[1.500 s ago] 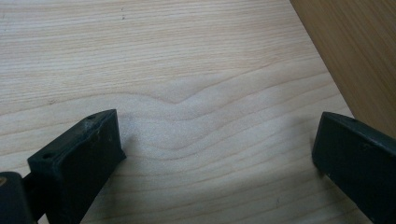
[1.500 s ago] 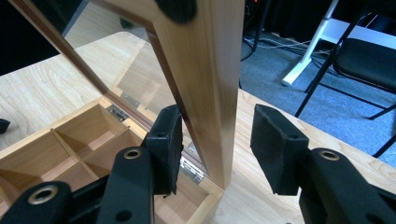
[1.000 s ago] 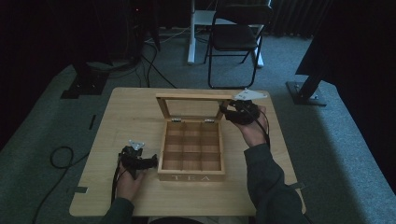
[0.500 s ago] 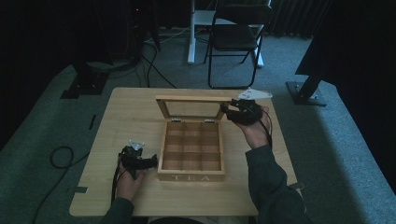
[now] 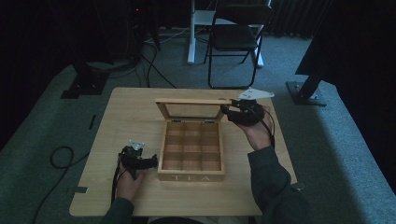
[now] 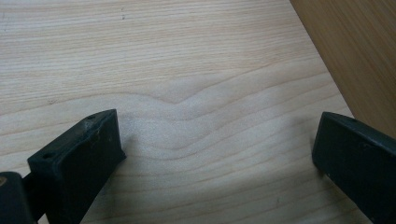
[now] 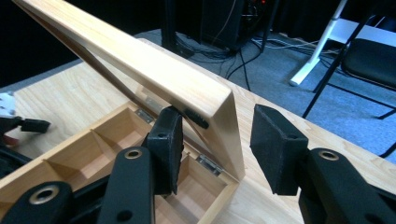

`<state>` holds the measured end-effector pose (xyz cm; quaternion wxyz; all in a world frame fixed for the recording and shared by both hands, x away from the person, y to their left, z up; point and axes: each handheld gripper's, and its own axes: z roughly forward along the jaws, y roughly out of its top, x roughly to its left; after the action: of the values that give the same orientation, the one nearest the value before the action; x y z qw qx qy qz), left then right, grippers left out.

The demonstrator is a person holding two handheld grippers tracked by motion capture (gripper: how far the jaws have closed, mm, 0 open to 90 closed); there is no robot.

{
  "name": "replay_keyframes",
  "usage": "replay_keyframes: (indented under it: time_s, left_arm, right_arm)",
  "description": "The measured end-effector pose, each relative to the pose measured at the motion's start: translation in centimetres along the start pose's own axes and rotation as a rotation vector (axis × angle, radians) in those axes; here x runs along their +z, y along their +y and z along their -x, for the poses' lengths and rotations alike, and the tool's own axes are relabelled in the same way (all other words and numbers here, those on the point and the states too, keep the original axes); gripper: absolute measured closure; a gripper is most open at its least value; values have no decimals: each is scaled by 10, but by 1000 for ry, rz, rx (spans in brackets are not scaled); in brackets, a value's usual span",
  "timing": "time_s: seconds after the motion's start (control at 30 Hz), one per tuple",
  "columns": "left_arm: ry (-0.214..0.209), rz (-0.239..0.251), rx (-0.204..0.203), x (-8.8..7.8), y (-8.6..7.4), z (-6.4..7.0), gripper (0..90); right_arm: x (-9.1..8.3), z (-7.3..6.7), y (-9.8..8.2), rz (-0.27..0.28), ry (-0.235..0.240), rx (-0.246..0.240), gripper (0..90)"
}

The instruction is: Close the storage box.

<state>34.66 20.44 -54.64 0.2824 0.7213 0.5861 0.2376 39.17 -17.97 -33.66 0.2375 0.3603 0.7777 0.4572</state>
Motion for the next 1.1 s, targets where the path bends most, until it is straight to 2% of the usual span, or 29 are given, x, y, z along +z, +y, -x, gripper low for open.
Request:
replay_keyframes:
  time_s: [0.53,0.8,1.1]
  left_arm:
    - [0,-1,2,0,0,0,16]
    - [0,-1,2,0,0,0,16]
    - [1,0,2,0,0,0,16]
  right_arm:
    - [-5,-6,-6,-27,15,5,526]
    - [-9,-10,-14,-30,41,29,526]
    - [-14,-16,-27,-36,57,33,520]
